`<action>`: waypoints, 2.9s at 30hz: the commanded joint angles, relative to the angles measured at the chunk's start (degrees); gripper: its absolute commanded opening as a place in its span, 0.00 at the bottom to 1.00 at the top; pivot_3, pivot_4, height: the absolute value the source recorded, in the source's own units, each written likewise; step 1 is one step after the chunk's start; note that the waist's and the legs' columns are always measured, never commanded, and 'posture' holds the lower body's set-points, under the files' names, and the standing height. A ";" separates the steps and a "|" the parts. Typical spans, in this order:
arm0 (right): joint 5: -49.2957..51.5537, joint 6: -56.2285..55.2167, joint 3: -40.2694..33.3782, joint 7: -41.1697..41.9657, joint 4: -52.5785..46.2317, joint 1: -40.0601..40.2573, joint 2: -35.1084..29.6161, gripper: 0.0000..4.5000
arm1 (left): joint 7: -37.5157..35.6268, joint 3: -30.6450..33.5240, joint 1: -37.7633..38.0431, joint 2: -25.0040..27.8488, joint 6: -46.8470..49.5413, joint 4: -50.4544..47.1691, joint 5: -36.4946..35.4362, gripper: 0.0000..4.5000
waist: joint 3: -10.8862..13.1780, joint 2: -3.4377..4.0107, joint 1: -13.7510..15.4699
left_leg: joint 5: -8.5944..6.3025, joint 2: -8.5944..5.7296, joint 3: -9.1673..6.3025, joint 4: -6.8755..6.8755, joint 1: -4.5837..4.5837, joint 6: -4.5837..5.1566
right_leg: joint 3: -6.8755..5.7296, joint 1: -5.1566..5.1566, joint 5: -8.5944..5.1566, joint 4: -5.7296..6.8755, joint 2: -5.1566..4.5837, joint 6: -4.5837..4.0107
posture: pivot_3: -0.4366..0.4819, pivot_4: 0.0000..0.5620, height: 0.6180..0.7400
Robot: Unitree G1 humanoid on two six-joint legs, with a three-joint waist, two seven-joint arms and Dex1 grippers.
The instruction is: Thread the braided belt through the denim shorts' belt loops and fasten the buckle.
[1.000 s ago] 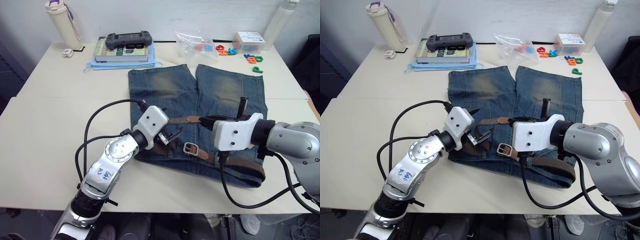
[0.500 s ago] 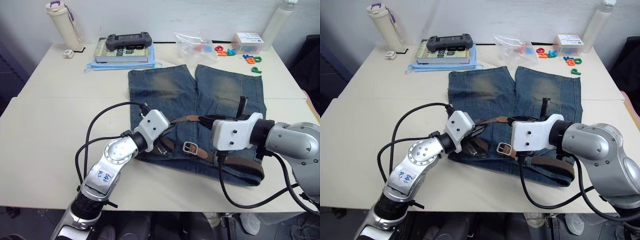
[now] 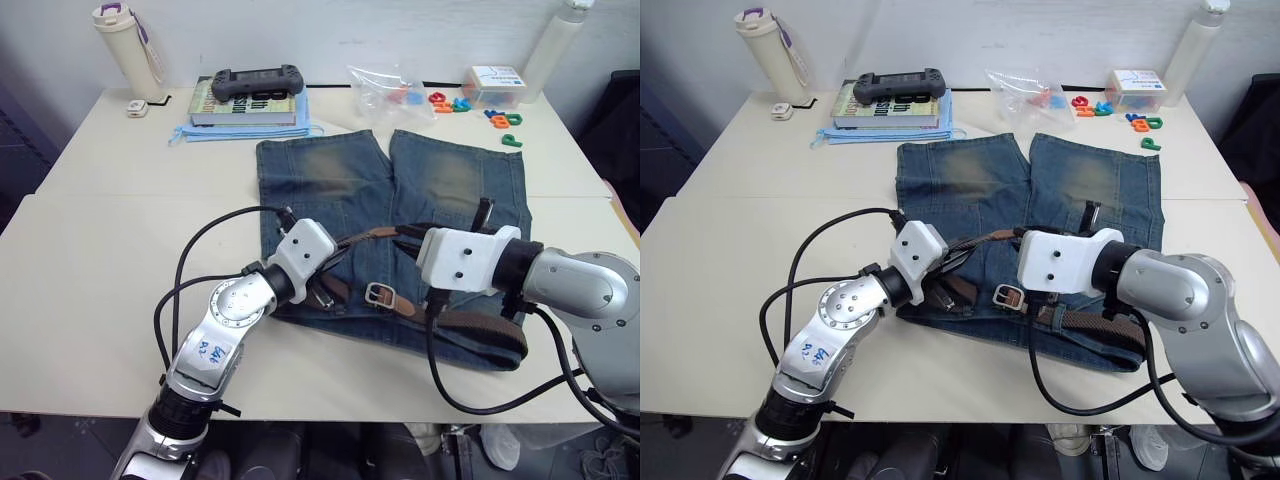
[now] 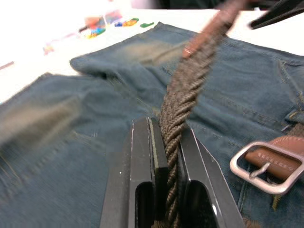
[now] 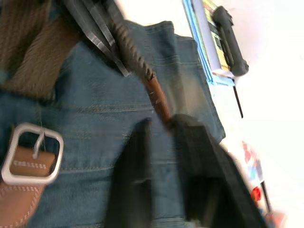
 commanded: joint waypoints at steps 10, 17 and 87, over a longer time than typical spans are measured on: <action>2.57 11.59 -3.48 -4.20 -14.13 17.55 0.68 0.98 | -0.16 3.34 1.93 -0.81 -0.44 -0.46 -0.72 0.00 | -0.03 -0.05 0.28 | 0.00 -0.05 -0.02 0.04 -0.01 0.01 | -0.01 0.03 0.00 0.01 -0.05 0.00 | 0.48 0.27 0.34; -6.45 8.79 4.80 -13.81 -10.58 23.48 2.53 0.98 | -0.59 3.57 1.71 -0.95 -0.58 -0.28 -0.69 0.00 | -0.03 -0.04 -0.11 | 0.03 -0.06 0.10 0.09 0.06 -0.03 | 0.13 0.00 0.01 0.21 -0.06 0.02 | 0.48 0.27 0.34; -22.13 26.86 16.46 -34.26 -10.80 18.33 32.64 0.01 | -3.75 -1.04 -5.00 -2.12 21.67 3.10 -6.21 0.00 | -0.09 -0.07 -2.91 | 0.16 -0.20 0.38 0.13 -0.11 -0.25 | 0.56 -0.75 -0.07 1.18 -0.05 -0.12 | 0.48 0.27 0.34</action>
